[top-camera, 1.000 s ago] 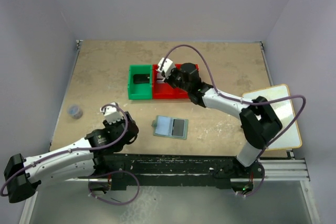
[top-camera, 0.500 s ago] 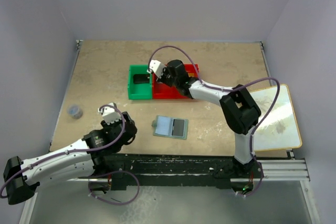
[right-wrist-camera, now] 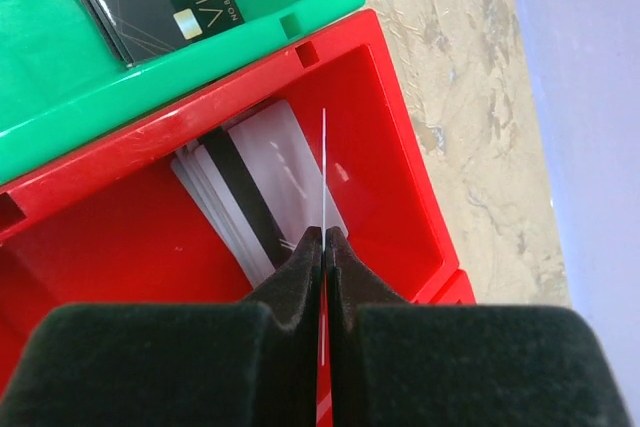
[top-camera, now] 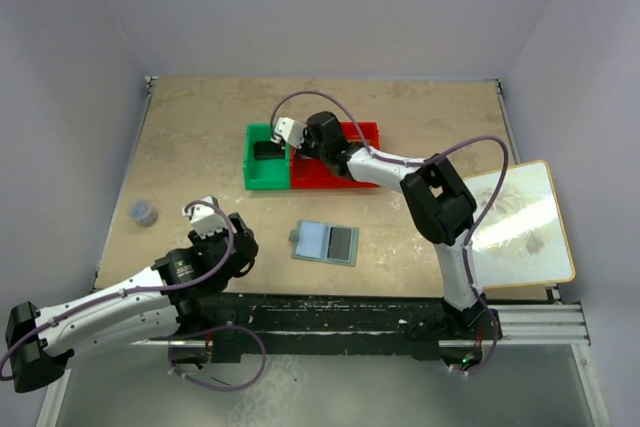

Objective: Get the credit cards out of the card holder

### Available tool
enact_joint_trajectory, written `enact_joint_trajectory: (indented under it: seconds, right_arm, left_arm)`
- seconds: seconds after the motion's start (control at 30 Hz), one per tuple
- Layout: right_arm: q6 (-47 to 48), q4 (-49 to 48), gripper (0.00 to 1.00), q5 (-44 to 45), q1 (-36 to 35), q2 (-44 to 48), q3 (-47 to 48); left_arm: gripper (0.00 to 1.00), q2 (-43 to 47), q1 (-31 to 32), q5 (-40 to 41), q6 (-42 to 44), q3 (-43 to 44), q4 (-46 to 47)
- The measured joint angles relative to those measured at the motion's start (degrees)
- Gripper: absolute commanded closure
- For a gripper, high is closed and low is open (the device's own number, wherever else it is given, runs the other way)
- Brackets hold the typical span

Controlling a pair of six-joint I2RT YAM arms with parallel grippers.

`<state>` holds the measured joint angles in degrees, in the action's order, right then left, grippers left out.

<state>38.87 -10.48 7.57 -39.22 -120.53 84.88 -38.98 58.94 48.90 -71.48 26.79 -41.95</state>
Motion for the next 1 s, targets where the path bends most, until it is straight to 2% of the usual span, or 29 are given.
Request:
enact_joint_trajectory:
  seconds: [0.37, 0.77, 1.0]
  right_arm:
    - [5.86, -1.46, 0.94, 2.34, -0.09, -3.17, 1.79]
    - [9.44, -3.08, 0.82, 3.69, -0.09, -4.79, 1.79]
    - [10.84, -2.89, 0.81, 4.15, -0.09, -4.79, 1.79]
  left_arm:
    - [0.33, 0.61, 0.0, 0.39, -0.11, 0.0, -0.66]
    - [0.34, 1.66, 0.0, 0.42, -0.52, 0.0, -1.03]
    - [0.34, 1.81, 0.0, 0.39, -0.5, 0.0, -1.03]
